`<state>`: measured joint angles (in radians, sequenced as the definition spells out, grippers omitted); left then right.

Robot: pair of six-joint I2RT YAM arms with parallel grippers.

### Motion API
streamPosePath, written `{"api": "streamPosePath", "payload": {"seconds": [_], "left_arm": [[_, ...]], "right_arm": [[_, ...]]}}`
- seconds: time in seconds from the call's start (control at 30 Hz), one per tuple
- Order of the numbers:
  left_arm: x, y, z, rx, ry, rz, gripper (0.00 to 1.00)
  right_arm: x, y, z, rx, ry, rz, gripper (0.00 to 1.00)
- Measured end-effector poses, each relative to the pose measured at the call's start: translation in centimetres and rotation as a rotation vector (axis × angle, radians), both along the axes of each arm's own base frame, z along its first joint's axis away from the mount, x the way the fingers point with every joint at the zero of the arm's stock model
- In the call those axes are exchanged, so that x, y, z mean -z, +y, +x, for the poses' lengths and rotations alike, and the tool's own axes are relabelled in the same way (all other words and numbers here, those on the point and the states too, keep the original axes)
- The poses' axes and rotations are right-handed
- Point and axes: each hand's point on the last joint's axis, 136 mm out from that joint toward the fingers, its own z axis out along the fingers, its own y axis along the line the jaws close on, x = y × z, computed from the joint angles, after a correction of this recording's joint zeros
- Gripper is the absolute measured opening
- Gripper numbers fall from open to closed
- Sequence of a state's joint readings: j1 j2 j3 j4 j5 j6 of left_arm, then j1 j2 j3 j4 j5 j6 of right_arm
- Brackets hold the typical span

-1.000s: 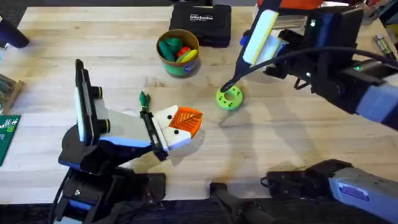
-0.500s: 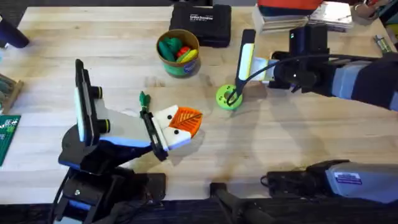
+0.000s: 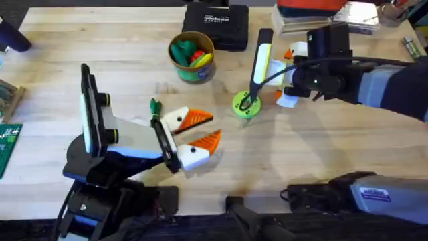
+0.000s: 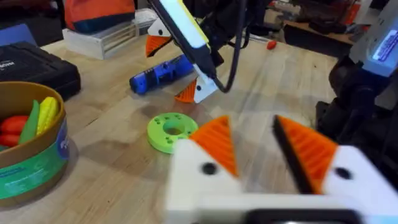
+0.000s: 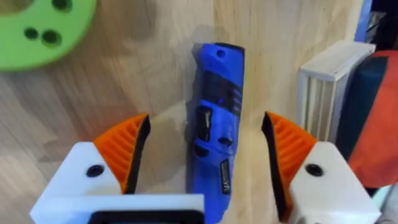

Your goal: Pick up the gripper from the table and insert it into the empty holder that is missing its gripper. Then pick up a screw, insert it into the mounting hole, and use the screwdriver to tighten it. Finally, clean up the table by picking up the vegetable and placing it into the bucket.

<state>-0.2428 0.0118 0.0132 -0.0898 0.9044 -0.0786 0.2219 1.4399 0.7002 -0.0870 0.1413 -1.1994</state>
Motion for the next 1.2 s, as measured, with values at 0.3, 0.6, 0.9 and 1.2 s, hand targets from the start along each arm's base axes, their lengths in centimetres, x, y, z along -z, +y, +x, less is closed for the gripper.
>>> {"api": "streamPosePath", "payload": {"seconds": [0.3,0.6,0.9,1.2], "left_arm": [[0.0,0.0,0.0,0.000,0.002,-0.001,0.985],[-0.8,0.1,0.4,-0.020,-0.057,-0.008,0.985],[-4.6,4.0,3.0,-0.363,0.207,0.057,0.985],[-1.1,10.4,5.6,-0.732,0.766,0.529,0.985]], "right_arm": [[-6.4,0.6,0.5,0.252,-0.156,0.302,0.994],[-11.8,4.1,-0.9,0.373,-0.124,0.770,0.994],[-11.0,7.1,-3.3,0.436,0.111,0.994,0.994],[-11.2,7.5,-3.4,0.439,0.137,1.033,0.992]]}}
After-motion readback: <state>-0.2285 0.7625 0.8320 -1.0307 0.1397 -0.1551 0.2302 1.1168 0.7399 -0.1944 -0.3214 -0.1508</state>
